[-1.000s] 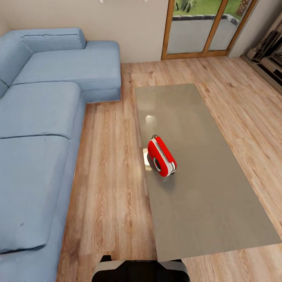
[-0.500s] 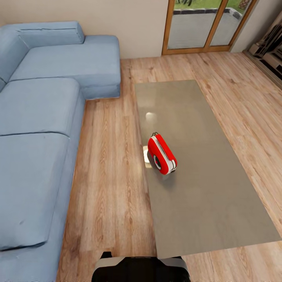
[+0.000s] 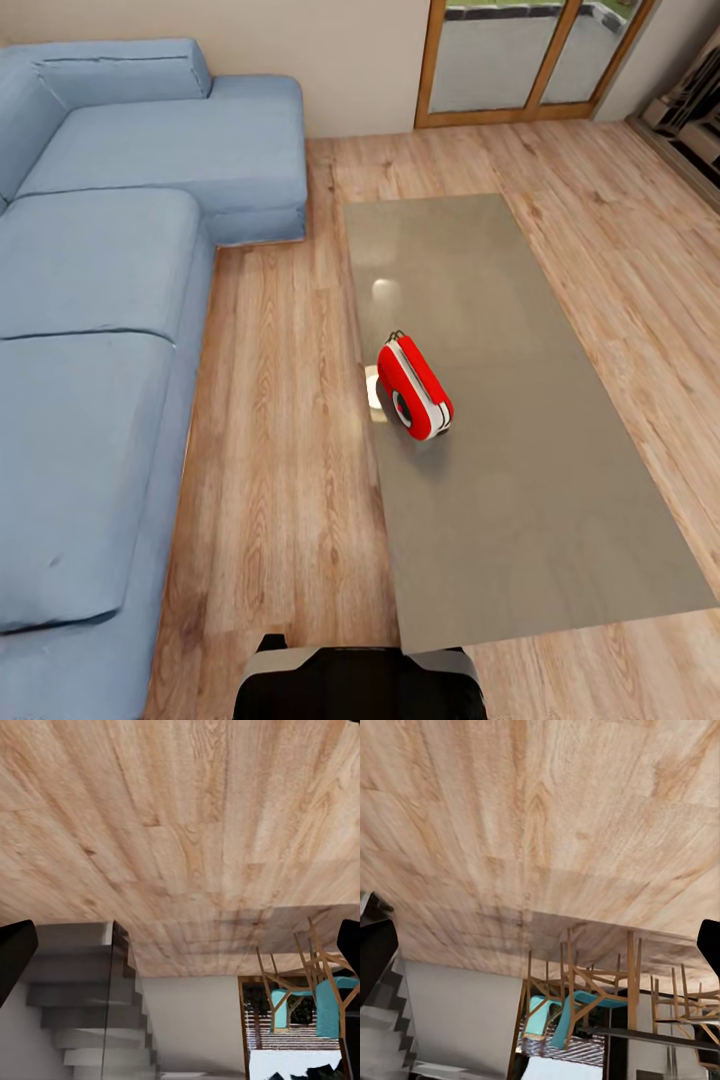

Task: Turn on the radio receiver that's on the table in the living room.

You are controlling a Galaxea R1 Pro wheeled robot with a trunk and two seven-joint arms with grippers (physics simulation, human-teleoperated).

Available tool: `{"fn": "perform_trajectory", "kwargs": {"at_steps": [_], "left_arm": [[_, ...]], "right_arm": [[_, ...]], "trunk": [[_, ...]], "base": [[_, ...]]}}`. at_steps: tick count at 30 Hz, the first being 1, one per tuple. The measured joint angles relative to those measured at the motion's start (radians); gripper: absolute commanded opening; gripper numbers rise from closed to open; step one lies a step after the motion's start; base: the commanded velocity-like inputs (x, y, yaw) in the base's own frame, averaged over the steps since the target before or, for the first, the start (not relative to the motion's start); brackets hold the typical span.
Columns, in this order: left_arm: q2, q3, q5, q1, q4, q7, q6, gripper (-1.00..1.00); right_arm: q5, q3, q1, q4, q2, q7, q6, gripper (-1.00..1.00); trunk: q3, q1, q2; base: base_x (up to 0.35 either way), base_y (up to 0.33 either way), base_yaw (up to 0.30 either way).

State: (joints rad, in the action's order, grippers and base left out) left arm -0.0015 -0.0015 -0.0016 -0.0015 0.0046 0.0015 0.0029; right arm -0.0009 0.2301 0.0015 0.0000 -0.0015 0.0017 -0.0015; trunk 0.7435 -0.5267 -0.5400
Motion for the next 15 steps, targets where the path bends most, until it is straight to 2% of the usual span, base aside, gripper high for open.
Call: {"fn": "perform_trajectory", "kwargs": {"at_steps": [15], "left_arm": [[0.0, 0.0, 0.0, 0.0, 0.0, 0.0, 0.0, 1.0]], "right_arm": [[-0.002, 0.0, 0.0, 0.0, 0.0, 0.0, 0.0, 1.0]], "trunk": [[0.024, 0.0, 0.0]], "base": [[0.0, 0.0, 0.0]]}}
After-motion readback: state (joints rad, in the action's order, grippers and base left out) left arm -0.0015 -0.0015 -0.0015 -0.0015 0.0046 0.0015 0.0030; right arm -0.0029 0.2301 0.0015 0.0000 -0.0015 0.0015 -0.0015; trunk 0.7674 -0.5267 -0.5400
